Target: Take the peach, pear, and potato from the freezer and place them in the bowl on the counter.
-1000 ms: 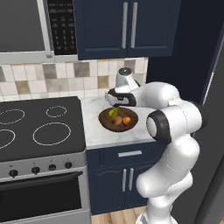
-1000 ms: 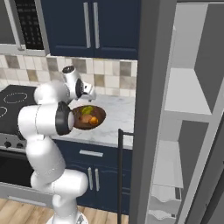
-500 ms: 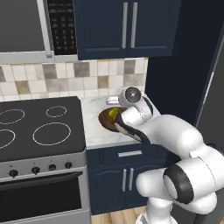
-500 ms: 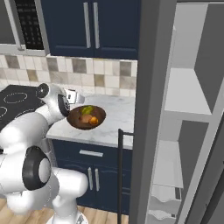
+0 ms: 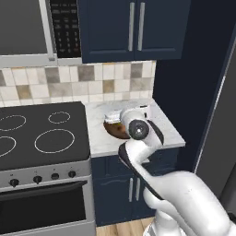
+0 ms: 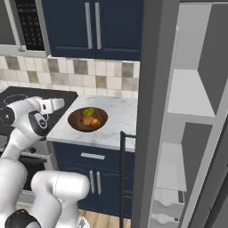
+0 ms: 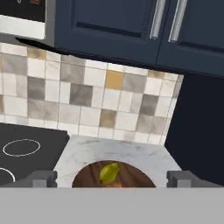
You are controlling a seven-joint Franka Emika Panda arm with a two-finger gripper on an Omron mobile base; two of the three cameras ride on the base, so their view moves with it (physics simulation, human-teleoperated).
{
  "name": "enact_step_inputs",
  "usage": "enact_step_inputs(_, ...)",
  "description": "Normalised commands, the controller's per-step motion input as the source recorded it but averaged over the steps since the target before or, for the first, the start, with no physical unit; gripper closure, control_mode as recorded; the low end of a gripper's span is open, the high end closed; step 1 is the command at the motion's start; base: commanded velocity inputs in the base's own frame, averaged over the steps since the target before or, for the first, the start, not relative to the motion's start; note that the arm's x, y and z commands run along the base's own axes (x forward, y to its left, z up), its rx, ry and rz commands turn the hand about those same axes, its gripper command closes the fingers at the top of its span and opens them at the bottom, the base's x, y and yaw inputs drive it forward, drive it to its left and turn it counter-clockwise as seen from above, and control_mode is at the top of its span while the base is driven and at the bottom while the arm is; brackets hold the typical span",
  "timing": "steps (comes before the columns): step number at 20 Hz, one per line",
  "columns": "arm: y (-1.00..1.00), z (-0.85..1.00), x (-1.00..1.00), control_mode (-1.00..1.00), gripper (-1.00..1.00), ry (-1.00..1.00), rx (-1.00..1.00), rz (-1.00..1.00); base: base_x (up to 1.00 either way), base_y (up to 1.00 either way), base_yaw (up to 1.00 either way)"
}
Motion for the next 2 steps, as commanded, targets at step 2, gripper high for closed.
enact_step_inputs(2,0.19,0.4,-1.0,-1.0,-1.0,-0.39,-0.17,0.02,0.0,0.0,0.0)
